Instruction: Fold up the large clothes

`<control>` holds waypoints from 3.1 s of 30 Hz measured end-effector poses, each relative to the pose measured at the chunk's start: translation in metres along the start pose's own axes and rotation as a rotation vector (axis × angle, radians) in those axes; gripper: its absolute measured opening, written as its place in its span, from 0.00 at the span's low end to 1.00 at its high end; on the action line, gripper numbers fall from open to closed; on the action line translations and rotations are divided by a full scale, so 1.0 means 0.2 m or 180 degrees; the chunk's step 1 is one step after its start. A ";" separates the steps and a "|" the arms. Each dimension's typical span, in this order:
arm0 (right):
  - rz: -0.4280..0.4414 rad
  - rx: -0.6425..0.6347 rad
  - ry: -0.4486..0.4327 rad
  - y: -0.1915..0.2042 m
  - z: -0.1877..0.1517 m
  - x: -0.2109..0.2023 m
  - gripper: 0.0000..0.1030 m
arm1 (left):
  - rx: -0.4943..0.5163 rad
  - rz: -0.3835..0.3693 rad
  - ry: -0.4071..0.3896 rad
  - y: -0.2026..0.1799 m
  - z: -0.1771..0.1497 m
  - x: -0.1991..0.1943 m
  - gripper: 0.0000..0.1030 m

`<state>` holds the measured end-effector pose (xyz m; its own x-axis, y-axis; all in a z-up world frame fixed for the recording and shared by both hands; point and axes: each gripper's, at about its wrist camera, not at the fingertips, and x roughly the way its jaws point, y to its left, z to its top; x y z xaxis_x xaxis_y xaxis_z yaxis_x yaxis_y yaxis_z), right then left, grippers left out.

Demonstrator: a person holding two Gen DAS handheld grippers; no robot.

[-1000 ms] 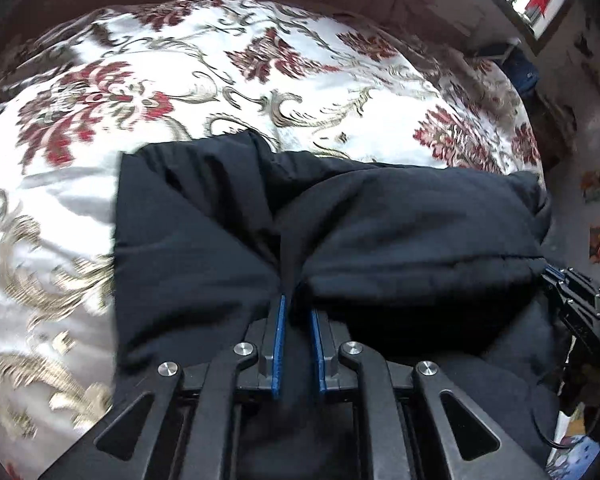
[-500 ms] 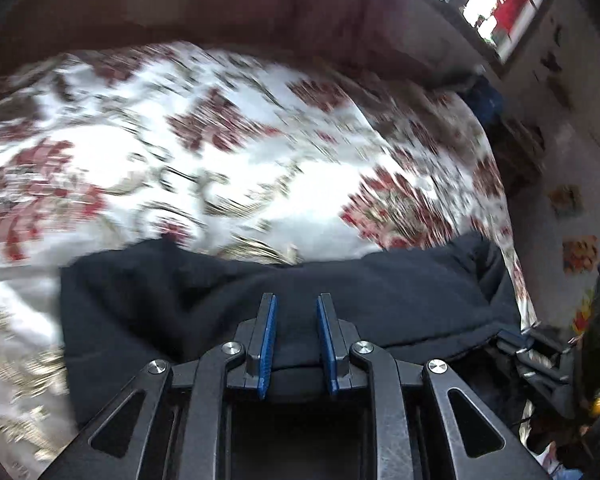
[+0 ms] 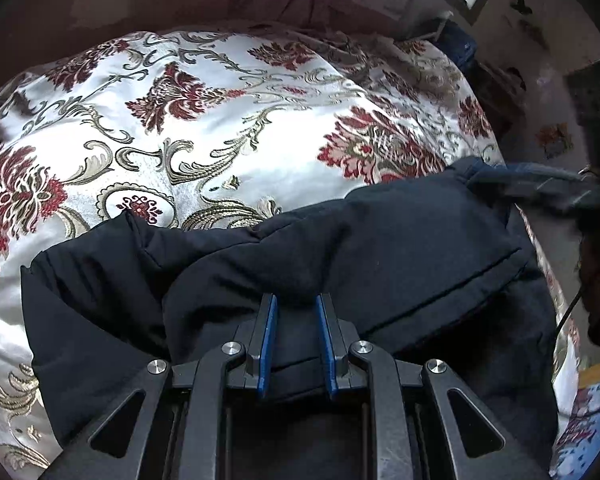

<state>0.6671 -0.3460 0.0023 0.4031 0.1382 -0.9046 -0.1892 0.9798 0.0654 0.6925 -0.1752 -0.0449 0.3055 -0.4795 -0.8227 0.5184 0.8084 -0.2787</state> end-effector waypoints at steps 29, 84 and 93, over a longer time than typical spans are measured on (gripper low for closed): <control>-0.0087 0.0155 0.0016 -0.08 -0.25 0.14 0.00 | 0.0198 0.0462 0.0506 0.05 -0.19 0.19 0.05; -0.0814 0.0068 -0.1788 0.35 -0.82 -1.32 0.94 | -0.0600 0.1198 -0.0525 -0.60 -0.56 -0.93 1.00; -0.0768 0.0005 -0.1650 0.48 -1.00 -1.37 0.94 | -0.0775 0.1366 -0.0549 -0.65 -0.80 -1.15 1.00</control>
<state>0.3580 -0.3184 0.1727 0.8214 -0.0370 -0.5691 -0.0361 0.9925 -0.1165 0.4272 -0.1145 0.1015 0.5874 -0.1201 -0.8003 0.1231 0.9907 -0.0584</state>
